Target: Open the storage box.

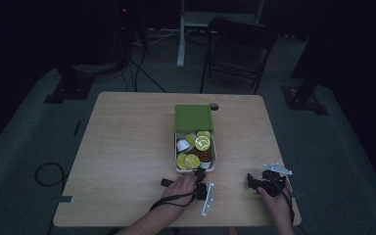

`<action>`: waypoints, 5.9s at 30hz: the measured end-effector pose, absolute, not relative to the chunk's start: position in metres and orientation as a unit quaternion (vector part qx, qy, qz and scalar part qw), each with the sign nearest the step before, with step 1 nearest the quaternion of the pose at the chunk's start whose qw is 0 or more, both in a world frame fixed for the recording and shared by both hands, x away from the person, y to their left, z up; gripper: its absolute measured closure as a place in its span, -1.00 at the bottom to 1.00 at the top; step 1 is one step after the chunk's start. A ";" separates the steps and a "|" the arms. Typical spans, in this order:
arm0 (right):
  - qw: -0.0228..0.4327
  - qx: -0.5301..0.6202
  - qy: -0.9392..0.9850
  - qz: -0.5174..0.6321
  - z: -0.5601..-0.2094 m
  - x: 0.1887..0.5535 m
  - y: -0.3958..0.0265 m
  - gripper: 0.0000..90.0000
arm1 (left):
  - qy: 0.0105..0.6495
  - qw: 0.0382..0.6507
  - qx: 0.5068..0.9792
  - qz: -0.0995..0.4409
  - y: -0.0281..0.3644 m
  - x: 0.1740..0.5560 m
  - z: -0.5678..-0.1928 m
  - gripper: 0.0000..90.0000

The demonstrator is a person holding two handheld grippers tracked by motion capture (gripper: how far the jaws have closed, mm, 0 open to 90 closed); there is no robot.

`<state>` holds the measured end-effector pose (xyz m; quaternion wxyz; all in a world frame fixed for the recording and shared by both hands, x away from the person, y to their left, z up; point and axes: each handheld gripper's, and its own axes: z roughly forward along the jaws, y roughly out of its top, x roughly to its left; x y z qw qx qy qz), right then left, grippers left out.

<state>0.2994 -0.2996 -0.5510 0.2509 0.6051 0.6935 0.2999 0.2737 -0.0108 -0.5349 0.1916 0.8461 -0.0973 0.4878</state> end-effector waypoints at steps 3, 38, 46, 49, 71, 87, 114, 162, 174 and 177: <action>0.251 0.605 0.693 0.300 -0.551 0.299 -0.300 -0.78 | -0.101 0.196 0.846 0.485 -0.010 0.274 -0.535 0.55; 0.251 0.605 0.694 0.300 -0.551 0.299 -0.300 -0.78 | 0.035 0.362 0.870 0.333 0.037 0.263 -0.508 0.36; 0.251 0.605 0.693 0.300 -0.551 0.299 -0.300 -0.78 | 0.056 0.368 0.873 0.315 0.049 0.262 -0.509 0.42; 0.251 0.605 0.693 0.300 -0.551 0.299 -0.300 -0.78 | 0.063 0.370 0.874 0.310 0.054 0.262 -0.510 0.41; 0.251 0.605 0.694 0.300 -0.551 0.299 -0.300 -0.78 | 0.129 0.362 0.877 0.287 0.095 0.262 -0.517 0.39; 0.251 0.605 0.694 0.300 -0.551 0.299 -0.300 -0.78 | 0.196 0.369 0.861 0.290 0.133 0.269 -0.519 0.34; 0.251 0.605 0.693 0.300 -0.551 0.299 -0.300 -0.78 | 0.311 0.404 0.813 0.281 0.191 0.280 -0.521 -0.24; 0.250 0.605 0.693 0.300 -0.551 0.299 -0.300 -0.78 | 0.461 0.373 0.761 0.263 0.278 0.281 -0.541 -0.63; 0.250 0.605 0.693 0.300 -0.551 0.299 -0.300 -0.78 | 0.506 0.305 0.768 0.246 0.274 0.283 -0.545 -0.66; 0.250 0.605 0.693 0.300 -0.551 0.299 -0.300 -0.78 | 0.533 0.309 0.755 0.227 0.275 0.284 -0.545 -0.67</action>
